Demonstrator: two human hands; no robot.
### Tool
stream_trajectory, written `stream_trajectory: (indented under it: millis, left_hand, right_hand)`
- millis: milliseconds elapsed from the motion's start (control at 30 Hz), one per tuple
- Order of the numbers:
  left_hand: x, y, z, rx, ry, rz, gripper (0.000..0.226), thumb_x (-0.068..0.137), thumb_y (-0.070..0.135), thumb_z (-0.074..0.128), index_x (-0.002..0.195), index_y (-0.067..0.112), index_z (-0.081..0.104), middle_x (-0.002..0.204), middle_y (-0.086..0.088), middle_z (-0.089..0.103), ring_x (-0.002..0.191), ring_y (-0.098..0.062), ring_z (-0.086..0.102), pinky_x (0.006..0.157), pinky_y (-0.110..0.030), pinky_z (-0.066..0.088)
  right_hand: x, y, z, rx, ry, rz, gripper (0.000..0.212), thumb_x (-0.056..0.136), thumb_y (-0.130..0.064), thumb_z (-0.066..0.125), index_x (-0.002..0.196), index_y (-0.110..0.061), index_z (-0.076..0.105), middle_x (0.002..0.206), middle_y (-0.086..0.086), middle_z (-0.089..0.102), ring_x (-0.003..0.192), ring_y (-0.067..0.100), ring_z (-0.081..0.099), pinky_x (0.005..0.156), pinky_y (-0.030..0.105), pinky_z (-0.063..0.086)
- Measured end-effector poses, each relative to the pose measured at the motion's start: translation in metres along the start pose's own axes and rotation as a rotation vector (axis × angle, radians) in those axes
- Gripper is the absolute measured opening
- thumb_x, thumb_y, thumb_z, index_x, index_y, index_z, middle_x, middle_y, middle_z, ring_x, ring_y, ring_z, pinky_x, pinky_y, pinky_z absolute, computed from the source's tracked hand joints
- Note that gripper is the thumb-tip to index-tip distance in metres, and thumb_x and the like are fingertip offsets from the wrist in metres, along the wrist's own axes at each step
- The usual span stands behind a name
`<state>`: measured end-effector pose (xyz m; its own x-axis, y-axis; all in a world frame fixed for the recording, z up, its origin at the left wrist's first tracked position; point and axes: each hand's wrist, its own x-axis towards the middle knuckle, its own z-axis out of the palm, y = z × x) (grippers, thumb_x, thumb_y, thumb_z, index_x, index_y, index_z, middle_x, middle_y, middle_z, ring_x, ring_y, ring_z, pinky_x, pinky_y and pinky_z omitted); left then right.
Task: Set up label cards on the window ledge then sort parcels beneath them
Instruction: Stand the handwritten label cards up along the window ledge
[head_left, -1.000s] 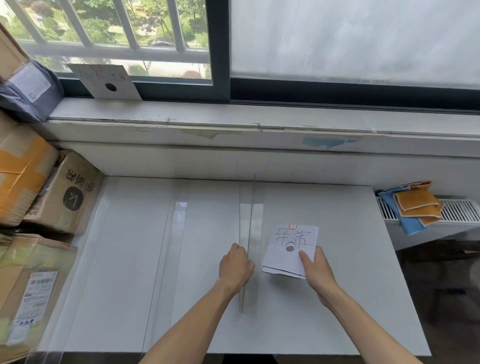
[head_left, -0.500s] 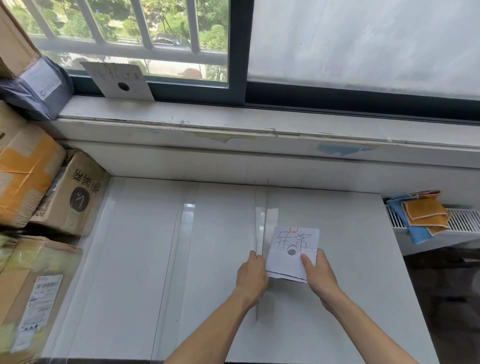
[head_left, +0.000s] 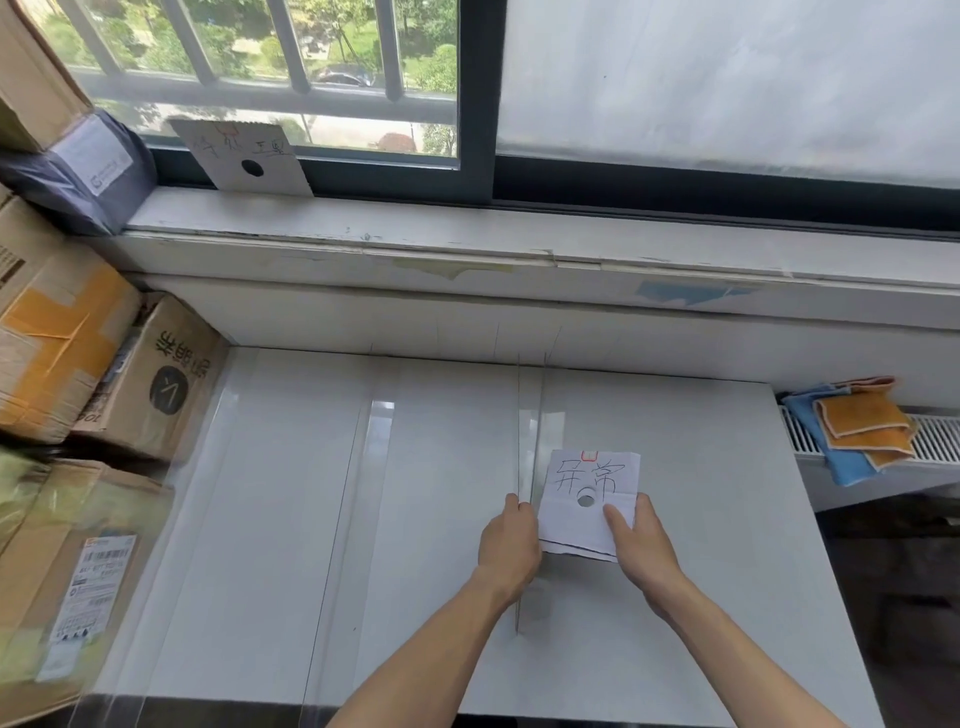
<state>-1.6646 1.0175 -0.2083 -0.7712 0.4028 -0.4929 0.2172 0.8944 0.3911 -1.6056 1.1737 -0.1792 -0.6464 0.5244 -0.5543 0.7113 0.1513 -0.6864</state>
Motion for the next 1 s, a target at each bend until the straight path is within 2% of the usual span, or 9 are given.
stream_trajectory:
  millis: [67, 133, 200, 300, 433, 600, 767, 900, 1000]
  left_hand:
    - [0.000, 0.002, 0.002, 0.009, 0.000, -0.022, 0.028, 0.093, 0.005, 0.045, 0.120, 0.002, 0.052, 0.129, -0.014, 0.044, 0.091, -0.037, 0.055, 0.068, -0.035, 0.035]
    - [0.001, 0.006, 0.003, 0.040, 0.029, -0.048, 0.031, 0.091, 0.010, 0.046, 0.121, 0.003, 0.053, 0.135, -0.012, 0.039, 0.102, -0.033, 0.054, 0.070, -0.035, 0.038]
    - [0.004, 0.012, 0.003, 0.098, 0.097, -0.054, 0.033, 0.088, 0.014, 0.050, 0.119, 0.005, 0.058, 0.141, -0.012, 0.037, 0.116, -0.031, 0.047, 0.079, -0.035, 0.042]
    - [0.007, 0.023, 0.003, 0.211, 0.179, -0.039, 0.029, 0.087, 0.013, 0.049, 0.109, 0.008, 0.066, 0.137, -0.011, 0.041, 0.120, -0.029, 0.041, 0.090, -0.033, 0.036]
    - [0.008, 0.045, 0.010, 0.247, 0.193, -0.061, 0.025, 0.090, 0.011, 0.048, 0.108, 0.007, 0.065, 0.130, -0.009, 0.044, 0.113, -0.028, 0.045, 0.085, -0.032, 0.035]
    - [0.003, 0.084, 0.035, 0.082, 0.148, -0.180, 0.027, 0.093, 0.012, 0.044, 0.120, 0.011, 0.048, 0.111, -0.008, 0.058, 0.088, -0.029, 0.062, 0.064, -0.031, 0.036]
    - [0.012, 0.124, 0.057, -0.018, 0.182, -0.244, 0.028, 0.092, -0.002, 0.042, 0.119, 0.007, 0.044, 0.096, -0.011, 0.064, 0.081, -0.029, 0.063, 0.059, -0.032, 0.038]
    - [0.014, 0.167, 0.076, -0.011, 0.181, -0.241, 0.030, 0.092, -0.004, 0.041, 0.121, 0.007, 0.044, 0.097, -0.011, 0.063, 0.075, -0.025, 0.054, 0.060, -0.032, 0.041]
    - [0.014, 0.197, 0.092, 0.019, 0.146, -0.213, 0.031, 0.092, -0.004, 0.041, 0.121, 0.008, 0.043, 0.102, -0.011, 0.062, 0.083, -0.028, 0.059, 0.064, -0.032, 0.043]
  right_hand:
    - [0.002, 0.001, -0.004, -0.001, -0.007, 0.000, 0.016, 0.103, -0.026, 0.047, 0.119, -0.025, 0.047, 0.112, -0.009, 0.060, 0.104, 0.019, 0.058, 0.081, 0.034, 0.044]
    - [0.004, 0.003, -0.009, -0.005, -0.008, -0.006, 0.016, 0.103, -0.026, 0.047, 0.119, -0.025, 0.046, 0.112, -0.007, 0.060, 0.104, 0.019, 0.058, 0.083, 0.034, 0.045]
    - [0.006, 0.005, -0.016, -0.012, -0.008, -0.018, 0.016, 0.103, -0.027, 0.046, 0.120, -0.025, 0.046, 0.112, -0.007, 0.060, 0.103, 0.019, 0.058, 0.082, 0.034, 0.045]
    - [0.009, 0.012, -0.031, -0.017, -0.013, -0.027, 0.019, 0.104, -0.027, 0.045, 0.122, -0.022, 0.047, 0.111, -0.006, 0.060, 0.102, 0.020, 0.058, 0.078, 0.032, 0.043]
    - [0.020, 0.030, -0.063, -0.017, -0.020, -0.025, 0.018, 0.104, -0.027, 0.045, 0.121, -0.021, 0.047, 0.113, -0.003, 0.061, 0.102, 0.021, 0.058, 0.079, 0.033, 0.043]
    - [0.041, 0.057, -0.112, 0.009, -0.030, -0.006, 0.018, 0.103, -0.026, 0.046, 0.120, -0.020, 0.047, 0.114, -0.001, 0.061, 0.103, 0.022, 0.057, 0.079, 0.033, 0.042]
    - [0.064, 0.085, -0.169, 0.011, -0.035, -0.029, 0.017, 0.104, -0.025, 0.048, 0.120, -0.020, 0.047, 0.116, 0.000, 0.060, 0.106, 0.023, 0.057, 0.086, 0.033, 0.043]
    - [0.078, 0.104, -0.215, 0.021, -0.007, -0.022, 0.023, 0.103, -0.023, 0.048, 0.126, -0.016, 0.048, 0.117, -0.001, 0.058, 0.105, 0.022, 0.055, 0.086, 0.031, 0.041]
    - [0.085, 0.118, -0.242, 0.046, 0.008, -0.013, 0.025, 0.102, -0.020, 0.049, 0.127, -0.015, 0.049, 0.118, 0.000, 0.059, 0.106, 0.021, 0.056, 0.086, 0.031, 0.042]
